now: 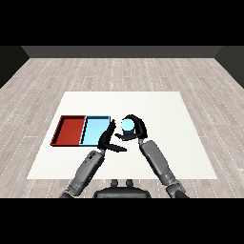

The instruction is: Pick the blue can and put it in the blue box

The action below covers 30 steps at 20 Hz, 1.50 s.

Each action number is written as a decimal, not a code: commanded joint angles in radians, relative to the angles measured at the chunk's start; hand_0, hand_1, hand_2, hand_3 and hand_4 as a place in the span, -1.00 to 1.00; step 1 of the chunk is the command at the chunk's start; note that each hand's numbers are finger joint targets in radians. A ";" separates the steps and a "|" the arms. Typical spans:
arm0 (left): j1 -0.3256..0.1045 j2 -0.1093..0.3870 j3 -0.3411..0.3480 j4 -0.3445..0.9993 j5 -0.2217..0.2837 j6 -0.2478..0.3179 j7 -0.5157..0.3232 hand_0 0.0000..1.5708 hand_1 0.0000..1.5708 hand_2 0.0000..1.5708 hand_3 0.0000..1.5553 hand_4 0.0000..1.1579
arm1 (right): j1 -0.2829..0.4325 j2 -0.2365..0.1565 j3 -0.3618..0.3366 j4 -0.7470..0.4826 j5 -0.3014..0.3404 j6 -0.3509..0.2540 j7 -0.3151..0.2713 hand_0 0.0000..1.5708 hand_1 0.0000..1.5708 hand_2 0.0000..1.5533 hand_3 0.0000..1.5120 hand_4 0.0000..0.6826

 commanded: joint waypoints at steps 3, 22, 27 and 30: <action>-0.003 0.000 -0.072 0.003 0.052 0.054 0.012 -1.00 -1.00 -1.00 -1.00 -1.00 | 0.019 0.000 0.008 -0.054 0.001 0.014 0.025 0.82 0.82 0.89 0.89 0.80; -0.036 0.000 -0.088 0.051 0.031 0.062 -0.028 -1.00 -1.00 -1.00 -1.00 -1.00 | 0.058 0.000 0.123 -0.109 -0.015 -0.002 0.026 0.87 0.87 0.89 0.87 0.71; -0.131 0.000 -0.082 0.214 0.141 0.021 -0.148 -1.00 -1.00 -1.00 -1.00 -1.00 | -0.044 0.000 0.193 -0.034 -0.044 -0.119 0.020 0.83 0.83 0.86 0.86 0.67; -0.107 0.000 -0.080 0.142 0.098 0.043 -0.101 -1.00 -1.00 -1.00 -1.00 -1.00 | -0.016 0.000 0.213 -0.104 -0.039 -0.127 0.046 0.88 0.88 0.87 0.85 0.62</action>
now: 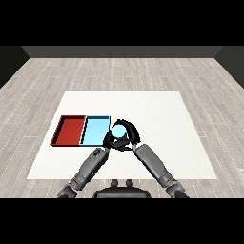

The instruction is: Pick the blue can and put it in the blue box

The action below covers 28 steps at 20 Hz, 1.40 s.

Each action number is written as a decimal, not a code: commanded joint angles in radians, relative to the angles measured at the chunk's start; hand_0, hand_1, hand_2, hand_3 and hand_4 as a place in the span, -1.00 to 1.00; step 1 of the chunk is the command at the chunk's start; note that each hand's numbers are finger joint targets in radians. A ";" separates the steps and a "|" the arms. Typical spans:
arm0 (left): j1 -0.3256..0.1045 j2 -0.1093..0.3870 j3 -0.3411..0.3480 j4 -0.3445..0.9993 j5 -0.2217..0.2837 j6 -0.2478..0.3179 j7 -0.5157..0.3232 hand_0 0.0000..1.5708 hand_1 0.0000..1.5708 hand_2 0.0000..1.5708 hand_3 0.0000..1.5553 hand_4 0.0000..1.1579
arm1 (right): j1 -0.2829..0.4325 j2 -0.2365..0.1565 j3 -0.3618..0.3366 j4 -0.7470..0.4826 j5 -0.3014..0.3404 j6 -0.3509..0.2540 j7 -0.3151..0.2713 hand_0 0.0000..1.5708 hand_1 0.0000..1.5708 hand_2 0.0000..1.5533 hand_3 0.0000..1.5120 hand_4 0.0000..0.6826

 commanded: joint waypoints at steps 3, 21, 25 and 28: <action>-0.059 0.000 0.000 0.067 -0.027 0.047 0.004 -1.00 -1.00 -1.00 -1.00 -1.00 | -0.029 0.000 0.095 0.020 -0.048 -0.068 -0.047 0.87 0.87 0.88 0.85 0.55; -0.104 0.001 -0.095 0.058 -0.078 0.274 0.091 0.00 0.00 0.08 -0.25 0.12 | 0.007 -0.001 0.005 -0.020 -0.056 0.051 -0.014 0.89 0.89 0.88 0.86 0.73; -0.223 0.001 -0.167 0.165 0.096 0.356 0.021 -0.11 -0.11 -0.05 -0.56 0.12 | -0.003 -0.004 0.005 0.015 -0.080 0.058 -0.030 0.87 0.87 0.87 0.86 0.71; -0.116 0.001 -0.088 0.084 0.063 0.310 0.044 0.83 0.83 0.72 0.34 0.08 | 0.031 -0.002 0.022 -0.016 -0.053 0.047 -0.039 0.86 0.86 0.87 0.86 0.69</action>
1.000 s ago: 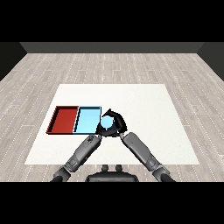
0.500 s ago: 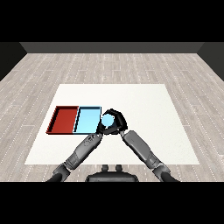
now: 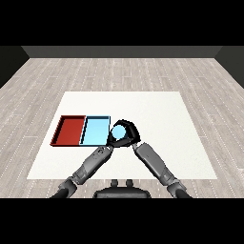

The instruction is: Pick the blue can and put it in the blue box

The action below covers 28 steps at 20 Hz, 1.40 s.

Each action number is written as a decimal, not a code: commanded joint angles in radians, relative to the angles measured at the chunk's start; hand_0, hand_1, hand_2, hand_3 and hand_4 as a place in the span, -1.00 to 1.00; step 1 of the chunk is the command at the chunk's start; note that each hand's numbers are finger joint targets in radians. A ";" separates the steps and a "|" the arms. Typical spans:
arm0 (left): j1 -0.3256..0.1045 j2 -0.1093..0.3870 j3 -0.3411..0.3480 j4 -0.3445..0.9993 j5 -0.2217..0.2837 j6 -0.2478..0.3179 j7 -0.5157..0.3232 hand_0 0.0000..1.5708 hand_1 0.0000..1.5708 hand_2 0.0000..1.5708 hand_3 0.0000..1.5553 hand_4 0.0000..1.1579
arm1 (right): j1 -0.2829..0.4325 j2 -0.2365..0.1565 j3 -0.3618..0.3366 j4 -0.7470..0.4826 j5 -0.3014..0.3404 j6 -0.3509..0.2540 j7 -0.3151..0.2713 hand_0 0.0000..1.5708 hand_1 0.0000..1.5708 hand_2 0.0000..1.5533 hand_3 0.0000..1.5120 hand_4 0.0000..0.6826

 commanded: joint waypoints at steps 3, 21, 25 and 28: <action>-0.037 -0.021 0.072 -0.003 0.050 0.008 -0.100 1.00 1.00 1.00 0.90 0.17 | 0.058 0.021 -0.014 -0.035 -0.041 0.018 0.003 0.70 0.70 0.77 0.74 0.38; 0.018 0.010 0.043 -0.035 -0.020 0.094 -0.211 1.00 1.00 1.00 0.90 0.97 | 0.071 -0.006 -0.141 -0.175 -0.001 0.004 0.108 -1.00 -1.00 -1.00 -1.00 -1.00; 0.019 -0.007 0.118 0.052 -0.020 0.048 -0.276 1.00 1.00 1.00 0.91 0.98 | 0.182 -0.047 -0.163 -0.207 -0.055 0.148 0.016 -1.00 -1.00 -1.00 -1.00 -1.00; -0.037 0.034 0.157 0.091 -0.043 0.046 -0.245 1.00 1.00 1.00 0.89 0.94 | 0.264 -0.118 -0.179 -0.347 -0.078 0.190 0.049 -1.00 -1.00 -1.00 -1.00 -1.00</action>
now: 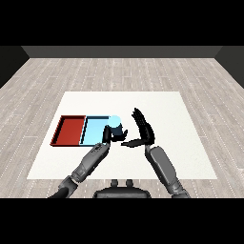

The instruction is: Pick the blue can and put it in the blue box

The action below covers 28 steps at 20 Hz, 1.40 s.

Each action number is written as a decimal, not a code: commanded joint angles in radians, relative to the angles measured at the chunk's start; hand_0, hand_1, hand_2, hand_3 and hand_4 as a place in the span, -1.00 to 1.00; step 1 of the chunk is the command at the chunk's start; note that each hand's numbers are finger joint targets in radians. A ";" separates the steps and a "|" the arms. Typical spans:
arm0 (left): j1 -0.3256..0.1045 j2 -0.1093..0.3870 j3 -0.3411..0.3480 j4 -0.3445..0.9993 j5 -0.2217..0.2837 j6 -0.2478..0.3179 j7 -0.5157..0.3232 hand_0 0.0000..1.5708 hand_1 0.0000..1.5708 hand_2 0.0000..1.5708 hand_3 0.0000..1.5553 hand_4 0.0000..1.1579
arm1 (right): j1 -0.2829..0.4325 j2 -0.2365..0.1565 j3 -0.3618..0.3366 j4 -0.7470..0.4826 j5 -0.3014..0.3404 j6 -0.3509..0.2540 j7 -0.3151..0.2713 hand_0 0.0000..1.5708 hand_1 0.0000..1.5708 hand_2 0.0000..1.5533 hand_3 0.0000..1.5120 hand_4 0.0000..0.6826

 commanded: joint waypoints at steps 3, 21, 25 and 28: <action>0.024 0.105 0.081 -0.013 -0.020 -0.042 0.007 1.00 1.00 1.00 0.89 0.95 | 0.135 -0.108 -0.091 -0.180 -0.057 0.083 -0.011 -1.00 -1.00 -1.00 -1.00 -1.00; -0.274 0.226 0.229 0.637 -0.131 -0.106 0.191 1.00 1.00 0.99 0.91 0.81 | 0.144 -0.067 -0.240 -0.046 -0.107 0.105 -0.111 -1.00 -1.00 -1.00 -1.00 -1.00; -0.320 0.176 0.232 0.794 -0.158 -0.081 0.226 1.00 1.00 0.99 0.88 0.78 | 0.136 -0.063 -0.241 -0.056 -0.111 0.103 -0.092 -1.00 -1.00 -1.00 -1.00 -1.00; -0.298 0.133 0.270 0.856 -0.134 -0.054 0.207 1.00 1.00 0.97 0.86 0.67 | 0.157 -0.056 -0.263 0.011 -0.119 0.127 -0.145 -1.00 -1.00 -1.00 -1.00 -1.00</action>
